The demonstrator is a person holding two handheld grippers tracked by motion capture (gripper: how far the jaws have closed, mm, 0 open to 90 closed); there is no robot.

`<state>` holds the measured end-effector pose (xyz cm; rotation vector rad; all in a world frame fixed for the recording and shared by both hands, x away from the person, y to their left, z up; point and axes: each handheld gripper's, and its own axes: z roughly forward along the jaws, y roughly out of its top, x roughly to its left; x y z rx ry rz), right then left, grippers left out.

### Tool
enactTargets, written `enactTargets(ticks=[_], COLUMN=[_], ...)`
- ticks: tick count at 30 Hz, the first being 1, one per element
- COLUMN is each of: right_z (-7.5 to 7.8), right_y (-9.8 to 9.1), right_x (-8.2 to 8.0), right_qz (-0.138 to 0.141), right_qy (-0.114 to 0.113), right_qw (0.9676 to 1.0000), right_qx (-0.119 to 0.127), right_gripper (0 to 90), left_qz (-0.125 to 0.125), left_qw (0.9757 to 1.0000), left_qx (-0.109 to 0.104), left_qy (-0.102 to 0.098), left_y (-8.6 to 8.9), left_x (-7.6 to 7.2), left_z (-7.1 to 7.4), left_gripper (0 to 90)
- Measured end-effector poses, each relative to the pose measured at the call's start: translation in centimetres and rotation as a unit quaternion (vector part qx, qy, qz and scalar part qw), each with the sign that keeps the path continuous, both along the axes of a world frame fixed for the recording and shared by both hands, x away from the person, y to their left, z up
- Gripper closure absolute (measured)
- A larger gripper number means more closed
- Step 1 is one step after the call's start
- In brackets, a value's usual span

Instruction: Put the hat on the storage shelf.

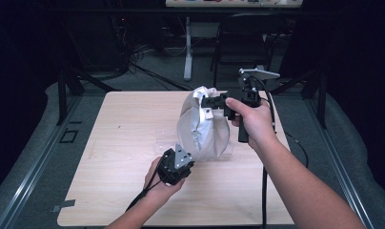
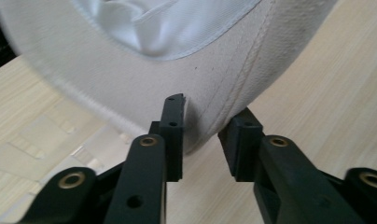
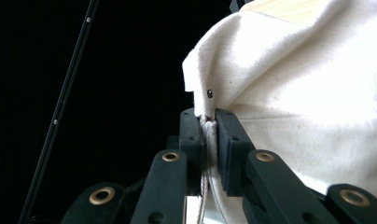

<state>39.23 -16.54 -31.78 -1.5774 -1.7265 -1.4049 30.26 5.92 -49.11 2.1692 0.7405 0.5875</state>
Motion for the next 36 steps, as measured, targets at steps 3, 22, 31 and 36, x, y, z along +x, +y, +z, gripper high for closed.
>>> enactTargets(ticks=[3, 22, 31, 36], right_z=[0.2, 0.4, -0.4, -1.0], right_y=[-0.1, 0.0, -0.1, 0.0], right_x=[0.0, 0.8, 1.5, 1.8], right_qz=[-0.001, -0.008, -0.013, -0.014], right_qy=[-0.002, -0.008, -0.007, 0.0], right_qw=[1.0, 0.9999, 0.9999, 0.9998], right_qx=[-0.002, -0.005, -0.007, -0.014], right_gripper=[81.9, 81.9, 81.9, 81.8], left_qz=[0.0, -0.032, -0.037, -0.037], left_qw=[1.0, 0.9938, 0.9928, 0.9926], left_qx=[-0.005, -0.097, -0.102, -0.103], left_qy=[-0.001, 0.044, 0.049, 0.054], left_y=[0.6, 1.8, 1.8, 1.6], left_x=[0.5, 4.9, 6.1, 6.5], left_z=[0.4, 1.1, 0.6, -0.1], left_gripper=[75.8, 81.7, 81.7, 81.7])
